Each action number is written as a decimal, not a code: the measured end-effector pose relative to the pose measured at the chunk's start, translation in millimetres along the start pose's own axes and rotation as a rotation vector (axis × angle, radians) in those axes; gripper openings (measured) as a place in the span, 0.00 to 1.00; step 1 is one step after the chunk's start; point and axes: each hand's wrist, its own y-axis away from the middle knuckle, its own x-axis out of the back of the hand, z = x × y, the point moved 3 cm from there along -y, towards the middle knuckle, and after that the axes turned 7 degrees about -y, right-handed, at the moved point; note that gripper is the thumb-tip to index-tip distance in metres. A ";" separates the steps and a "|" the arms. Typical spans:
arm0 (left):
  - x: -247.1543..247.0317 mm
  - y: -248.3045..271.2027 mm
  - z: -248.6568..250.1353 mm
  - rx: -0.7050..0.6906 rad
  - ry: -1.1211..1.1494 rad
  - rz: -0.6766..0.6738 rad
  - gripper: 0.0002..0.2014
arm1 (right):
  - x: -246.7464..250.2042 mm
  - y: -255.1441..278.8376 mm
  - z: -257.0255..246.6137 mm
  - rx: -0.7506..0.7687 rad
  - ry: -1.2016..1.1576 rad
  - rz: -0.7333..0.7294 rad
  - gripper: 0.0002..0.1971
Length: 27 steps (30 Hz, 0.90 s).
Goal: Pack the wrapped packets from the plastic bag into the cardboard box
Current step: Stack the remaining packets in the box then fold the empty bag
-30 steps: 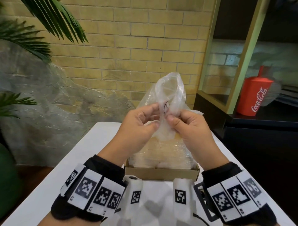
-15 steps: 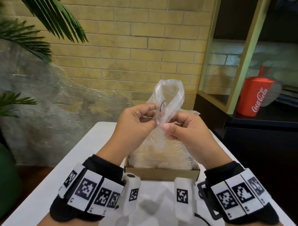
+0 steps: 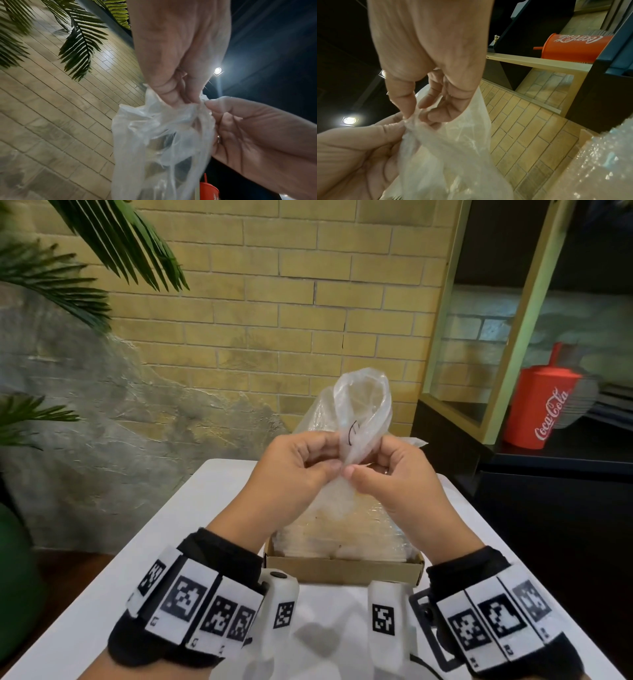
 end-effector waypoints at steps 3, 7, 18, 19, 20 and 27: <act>0.3 0.0 -0.9 0.011 0.002 0.044 0.17 | -3.2 1.2 -0.5 0.004 0.041 -0.023 0.10; 4.9 -0.2 -5.7 0.026 -0.129 0.153 0.24 | -2.3 0.6 -2.1 0.018 0.174 -0.029 0.06; 74.3 -0.8 -21.2 0.062 -0.502 0.659 0.15 | 61.1 -6.0 -0.5 0.036 0.623 0.426 0.05; 81.4 1.0 -21.4 0.077 -0.525 0.698 0.14 | 68.9 -5.4 -1.8 0.038 0.657 0.479 0.04; 86.9 2.1 -21.5 0.082 -0.542 0.733 0.14 | 75.5 -4.9 -2.5 0.042 0.677 0.527 0.04; 87.1 8.9 -7.7 0.113 -0.752 0.853 0.03 | 87.9 -1.7 -3.6 0.051 0.594 0.693 0.03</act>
